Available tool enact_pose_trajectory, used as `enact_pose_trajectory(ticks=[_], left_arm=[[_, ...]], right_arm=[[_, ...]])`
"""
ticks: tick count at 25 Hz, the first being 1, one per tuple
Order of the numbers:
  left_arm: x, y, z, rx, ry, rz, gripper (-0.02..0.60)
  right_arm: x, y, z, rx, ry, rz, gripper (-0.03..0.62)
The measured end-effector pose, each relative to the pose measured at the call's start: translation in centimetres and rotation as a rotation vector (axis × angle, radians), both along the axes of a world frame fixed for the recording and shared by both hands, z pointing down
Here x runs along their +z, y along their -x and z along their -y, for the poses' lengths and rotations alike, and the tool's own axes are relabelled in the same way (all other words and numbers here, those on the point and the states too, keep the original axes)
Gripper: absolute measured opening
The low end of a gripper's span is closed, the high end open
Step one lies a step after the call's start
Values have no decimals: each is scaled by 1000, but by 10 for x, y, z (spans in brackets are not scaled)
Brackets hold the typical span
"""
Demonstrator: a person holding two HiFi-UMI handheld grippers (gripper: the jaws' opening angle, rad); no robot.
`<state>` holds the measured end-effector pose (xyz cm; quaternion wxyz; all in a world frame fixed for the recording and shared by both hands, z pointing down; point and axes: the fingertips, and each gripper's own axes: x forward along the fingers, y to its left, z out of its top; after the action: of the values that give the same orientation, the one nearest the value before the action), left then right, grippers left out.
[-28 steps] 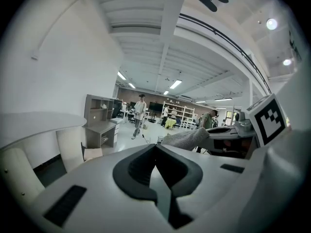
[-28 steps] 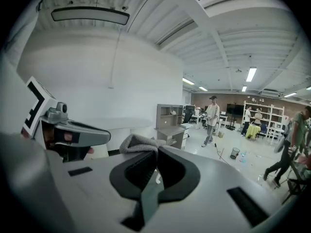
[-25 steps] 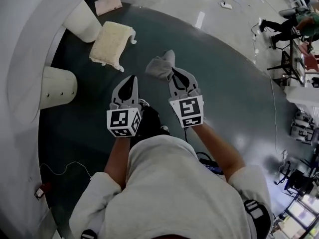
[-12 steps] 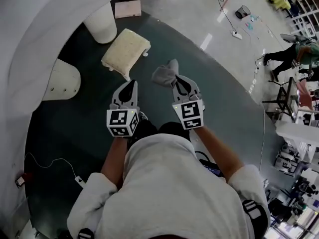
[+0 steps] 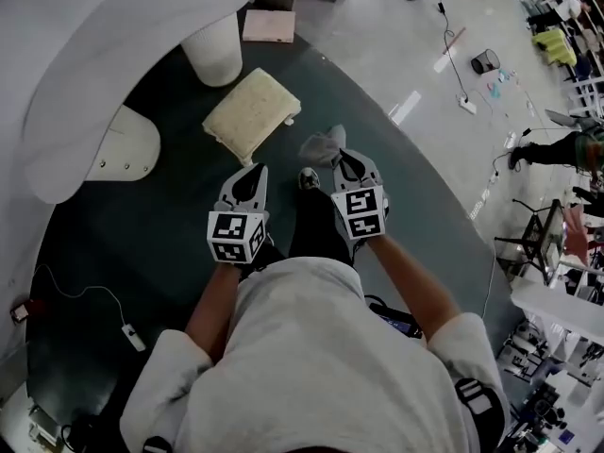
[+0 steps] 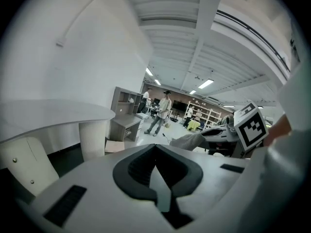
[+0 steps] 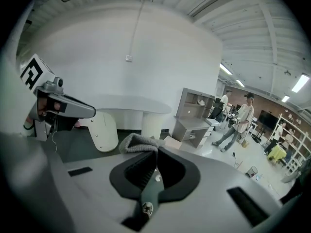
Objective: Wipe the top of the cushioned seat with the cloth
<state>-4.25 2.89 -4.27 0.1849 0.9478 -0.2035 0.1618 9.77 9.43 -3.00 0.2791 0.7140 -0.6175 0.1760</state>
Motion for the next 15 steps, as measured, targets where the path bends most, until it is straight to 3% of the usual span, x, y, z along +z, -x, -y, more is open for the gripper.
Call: enact_pose_trajectory(ticks=[4, 10, 15], left_arm=[[14, -40, 28, -75, 26, 27, 14], [39, -106, 51, -164, 133, 56, 14], [87, -157, 63, -213, 243, 79, 14]], right_arm=[[12, -44, 32, -80, 3, 3, 15], [26, -123, 85, -213, 29, 18, 15], [80, -171, 110, -279, 106, 50, 15]])
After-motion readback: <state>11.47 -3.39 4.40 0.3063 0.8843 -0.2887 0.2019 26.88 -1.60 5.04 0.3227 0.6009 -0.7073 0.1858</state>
